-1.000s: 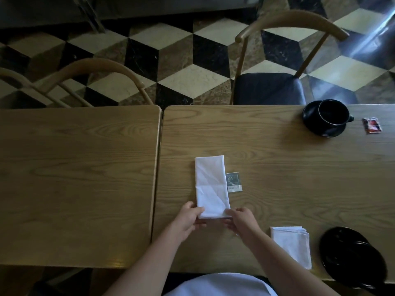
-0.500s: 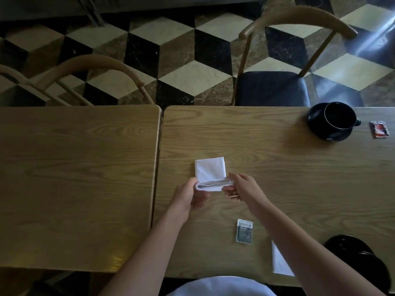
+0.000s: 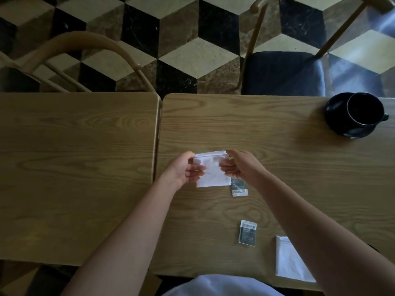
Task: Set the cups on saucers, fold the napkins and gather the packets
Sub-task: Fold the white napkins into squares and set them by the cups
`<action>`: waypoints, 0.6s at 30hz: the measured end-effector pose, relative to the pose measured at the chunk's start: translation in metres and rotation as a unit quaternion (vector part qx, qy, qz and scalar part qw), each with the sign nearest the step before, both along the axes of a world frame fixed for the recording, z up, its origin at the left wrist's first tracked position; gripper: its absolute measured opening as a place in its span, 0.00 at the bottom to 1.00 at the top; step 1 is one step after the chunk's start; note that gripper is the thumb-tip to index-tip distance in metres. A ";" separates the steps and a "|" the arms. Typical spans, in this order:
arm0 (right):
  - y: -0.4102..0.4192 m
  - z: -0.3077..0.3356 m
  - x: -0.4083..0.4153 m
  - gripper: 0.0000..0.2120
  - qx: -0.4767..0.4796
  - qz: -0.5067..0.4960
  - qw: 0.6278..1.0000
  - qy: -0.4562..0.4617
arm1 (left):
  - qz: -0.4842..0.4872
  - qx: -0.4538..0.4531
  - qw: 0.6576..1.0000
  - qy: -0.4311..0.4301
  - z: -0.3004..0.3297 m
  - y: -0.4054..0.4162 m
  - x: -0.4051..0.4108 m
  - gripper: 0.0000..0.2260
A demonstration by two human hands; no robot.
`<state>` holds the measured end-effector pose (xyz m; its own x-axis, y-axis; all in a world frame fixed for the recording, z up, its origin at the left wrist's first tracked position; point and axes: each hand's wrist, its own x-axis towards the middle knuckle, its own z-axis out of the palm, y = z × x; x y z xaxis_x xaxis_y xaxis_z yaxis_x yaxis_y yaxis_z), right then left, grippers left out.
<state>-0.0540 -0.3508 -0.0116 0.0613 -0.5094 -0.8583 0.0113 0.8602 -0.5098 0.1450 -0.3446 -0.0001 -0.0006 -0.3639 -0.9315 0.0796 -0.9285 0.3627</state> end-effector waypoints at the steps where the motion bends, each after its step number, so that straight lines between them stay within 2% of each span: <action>1: -0.002 -0.002 0.001 0.09 -0.003 -0.001 1.000 -0.001 | 0.008 0.001 1.000 -0.001 -0.003 -0.002 -0.001 0.10; 4: 0.001 -0.005 0.006 0.06 -0.033 0.004 0.999 -0.014 | 0.044 -0.011 0.999 -0.025 -0.013 -0.003 -0.006 0.07; 6: 0.012 -0.008 0.010 0.05 -0.069 0.000 0.998 -0.009 | 0.056 -0.054 0.994 -0.074 -0.022 0.003 -0.012 0.05; 8: 0.027 -0.011 0.012 0.11 -0.120 0.004 0.992 0.046 | 0.042 -0.123 0.980 -0.150 -0.028 0.015 -0.020 0.02; 9: 0.035 -0.011 0.012 0.16 -0.177 0.039 0.978 0.108 | -0.005 -0.182 0.960 -0.214 -0.031 0.025 -0.022 0.05; 10: 0.042 -0.010 0.011 0.19 -0.255 0.106 0.942 0.190 | -0.096 -0.259 0.918 -0.285 -0.032 0.035 -0.022 0.07; 12: 0.053 -0.010 0.012 0.21 -0.410 0.254 0.809 0.337 | -0.279 -0.412 0.785 -0.368 -0.030 0.053 -0.023 0.07; 13: 0.055 -0.008 0.012 0.21 -0.442 0.305 0.763 0.361 | -0.343 -0.457 0.734 -0.367 -0.029 0.057 -0.023 0.07; 14: 0.054 -0.006 0.013 0.19 -0.439 0.343 0.750 0.356 | -0.388 -0.478 0.709 -0.344 -0.028 0.056 -0.024 0.06; 15: 0.051 -0.005 0.013 0.17 -0.418 0.380 0.751 0.341 | -0.431 -0.470 0.701 -0.318 -0.026 0.052 -0.026 0.05; 16: 0.046 -0.004 0.015 0.15 -0.391 0.426 0.745 0.332 | -0.482 -0.436 0.700 -0.297 -0.023 0.046 -0.029 0.06; 18: 0.033 -0.005 0.018 0.15 -0.353 0.514 0.703 0.341 | -0.576 -0.332 0.688 -0.291 -0.019 0.031 -0.034 0.13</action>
